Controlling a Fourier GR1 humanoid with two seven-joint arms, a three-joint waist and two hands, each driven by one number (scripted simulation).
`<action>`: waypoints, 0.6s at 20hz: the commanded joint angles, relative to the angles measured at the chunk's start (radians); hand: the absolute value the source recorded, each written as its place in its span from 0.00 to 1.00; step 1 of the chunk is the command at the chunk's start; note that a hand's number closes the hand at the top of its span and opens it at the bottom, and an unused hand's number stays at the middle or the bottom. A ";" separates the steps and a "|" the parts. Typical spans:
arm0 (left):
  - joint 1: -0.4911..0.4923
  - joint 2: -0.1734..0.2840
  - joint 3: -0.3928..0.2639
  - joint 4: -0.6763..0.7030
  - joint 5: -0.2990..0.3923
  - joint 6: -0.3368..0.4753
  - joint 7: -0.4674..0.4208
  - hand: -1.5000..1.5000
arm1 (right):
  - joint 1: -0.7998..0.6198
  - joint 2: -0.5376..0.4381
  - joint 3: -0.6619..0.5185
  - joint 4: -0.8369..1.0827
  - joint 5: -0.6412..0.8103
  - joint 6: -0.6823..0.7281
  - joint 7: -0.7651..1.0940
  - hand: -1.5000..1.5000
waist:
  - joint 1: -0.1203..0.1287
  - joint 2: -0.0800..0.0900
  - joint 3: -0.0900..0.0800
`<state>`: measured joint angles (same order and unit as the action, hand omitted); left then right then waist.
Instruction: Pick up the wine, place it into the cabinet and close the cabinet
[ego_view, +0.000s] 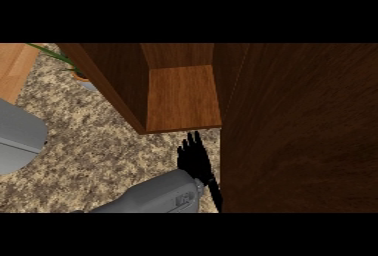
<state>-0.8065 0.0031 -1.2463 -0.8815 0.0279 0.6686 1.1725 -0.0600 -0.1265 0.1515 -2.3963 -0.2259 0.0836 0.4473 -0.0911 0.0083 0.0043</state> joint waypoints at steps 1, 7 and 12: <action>-0.082 -0.003 0.048 0.021 0.019 0.068 0.169 0.00 | 0.005 -0.003 -0.015 -0.028 -0.006 -0.008 0.014 0.00 | 0.024 -0.005 -0.004; -0.085 -0.003 0.029 0.071 0.037 0.047 0.191 0.00 | -0.001 -0.028 -0.049 -0.096 -0.033 -0.023 0.082 0.00 | 0.035 -0.009 -0.004; -0.069 -0.003 0.013 0.083 0.027 0.011 0.214 0.00 | -0.026 -0.001 -0.044 -0.015 0.014 -0.043 0.043 0.00 | 0.070 -0.009 -0.004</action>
<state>-0.8277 0.0013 -1.2817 -0.8544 0.0541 0.6760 1.2338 -0.0898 -0.1329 0.1187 -2.3976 -0.2146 0.0510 0.4865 -0.0401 -0.0004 0.0018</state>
